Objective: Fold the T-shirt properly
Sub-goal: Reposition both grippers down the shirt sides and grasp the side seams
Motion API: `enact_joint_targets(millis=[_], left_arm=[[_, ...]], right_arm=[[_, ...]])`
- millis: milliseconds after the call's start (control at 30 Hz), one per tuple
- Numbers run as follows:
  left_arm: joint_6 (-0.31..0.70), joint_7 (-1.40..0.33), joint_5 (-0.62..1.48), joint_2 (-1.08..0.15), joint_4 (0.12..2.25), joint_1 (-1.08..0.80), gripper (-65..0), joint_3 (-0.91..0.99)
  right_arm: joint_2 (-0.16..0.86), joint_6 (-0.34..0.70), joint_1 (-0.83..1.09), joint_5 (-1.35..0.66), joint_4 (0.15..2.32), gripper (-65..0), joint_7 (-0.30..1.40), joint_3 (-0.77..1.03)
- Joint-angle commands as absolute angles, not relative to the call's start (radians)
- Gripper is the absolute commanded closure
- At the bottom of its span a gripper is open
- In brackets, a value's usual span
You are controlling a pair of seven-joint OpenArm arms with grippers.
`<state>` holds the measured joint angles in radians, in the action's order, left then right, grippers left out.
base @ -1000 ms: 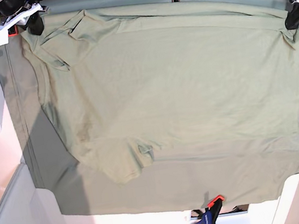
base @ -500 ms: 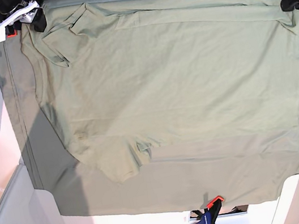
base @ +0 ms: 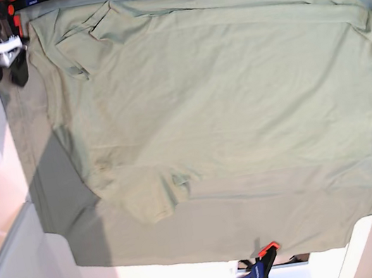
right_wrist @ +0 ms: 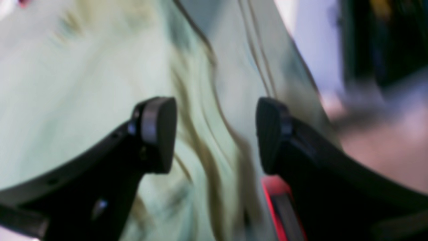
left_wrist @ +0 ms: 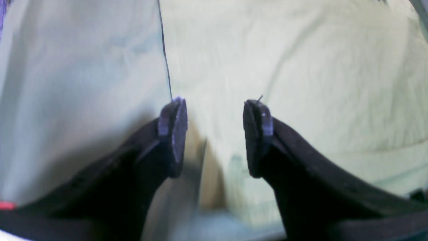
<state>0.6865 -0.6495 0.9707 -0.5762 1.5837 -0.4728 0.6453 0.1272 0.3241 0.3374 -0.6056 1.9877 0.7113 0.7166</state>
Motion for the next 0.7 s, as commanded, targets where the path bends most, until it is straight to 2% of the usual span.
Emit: enact_joint_targets(millis=[0,133,233,500,667], left_arm=[[0.698,-0.624,0.976,-0.599,1.597,-0.449,-30.8,0.654],[0.698,-0.624,0.967,-0.599,1.597,-0.385,-30.8,0.652],[0.698,-0.617,0.944,-0.604,1.597,-0.351,-30.8,0.617],[0.698,-0.525,0.813,-0.610,1.595,-0.346,-30.8,0.468],[0.698,-0.519,0.806,-0.610,1.595,-0.345,-30.8,0.467]], right_arm=[[0.138,0.318,0.307,-0.600,1.992,-37.5,0.676,0.719],[0.140,0.318,0.155,-0.551,1.916,-37.5,0.630,0.693],[0.162,0.318,0.015,-0.505,1.777,-37.5,0.599,0.632],[0.231,0.304,-0.395,-0.303,1.177,-37.5,0.444,0.467],[0.241,0.288,-0.546,-0.265,0.876,-37.5,0.418,0.435]])
